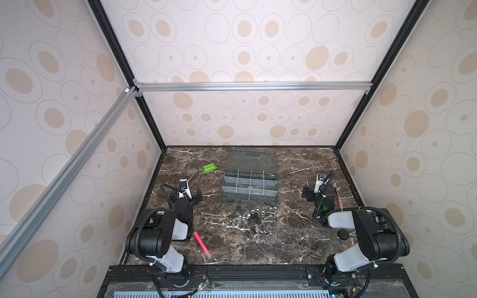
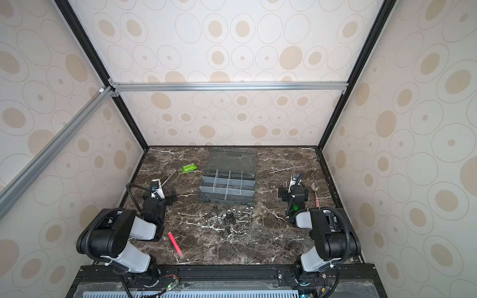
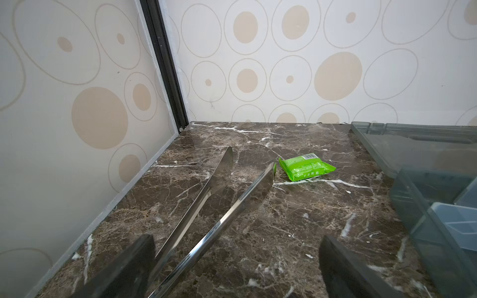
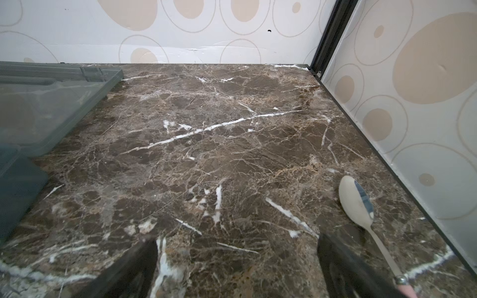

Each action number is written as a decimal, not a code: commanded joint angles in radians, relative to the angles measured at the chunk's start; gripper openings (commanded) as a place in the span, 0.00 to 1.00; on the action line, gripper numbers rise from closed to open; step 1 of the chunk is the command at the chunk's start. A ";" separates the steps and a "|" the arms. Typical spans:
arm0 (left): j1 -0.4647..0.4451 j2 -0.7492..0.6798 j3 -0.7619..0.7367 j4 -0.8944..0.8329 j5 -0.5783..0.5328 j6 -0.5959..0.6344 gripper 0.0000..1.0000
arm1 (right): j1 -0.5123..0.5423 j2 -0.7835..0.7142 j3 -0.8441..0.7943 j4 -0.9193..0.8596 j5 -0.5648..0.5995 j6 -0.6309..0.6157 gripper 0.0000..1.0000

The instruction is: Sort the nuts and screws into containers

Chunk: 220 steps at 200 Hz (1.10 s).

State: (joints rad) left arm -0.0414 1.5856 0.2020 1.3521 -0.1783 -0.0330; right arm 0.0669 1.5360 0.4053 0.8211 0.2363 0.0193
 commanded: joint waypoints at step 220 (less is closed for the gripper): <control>0.001 -0.245 0.167 -0.446 -0.042 -0.059 0.99 | 0.004 -0.177 0.087 -0.309 -0.109 -0.017 0.99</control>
State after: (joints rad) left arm -0.0414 1.4631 0.2420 1.1751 -0.2207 -0.0467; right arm 0.0669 1.4708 0.4267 0.6907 0.2111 0.0174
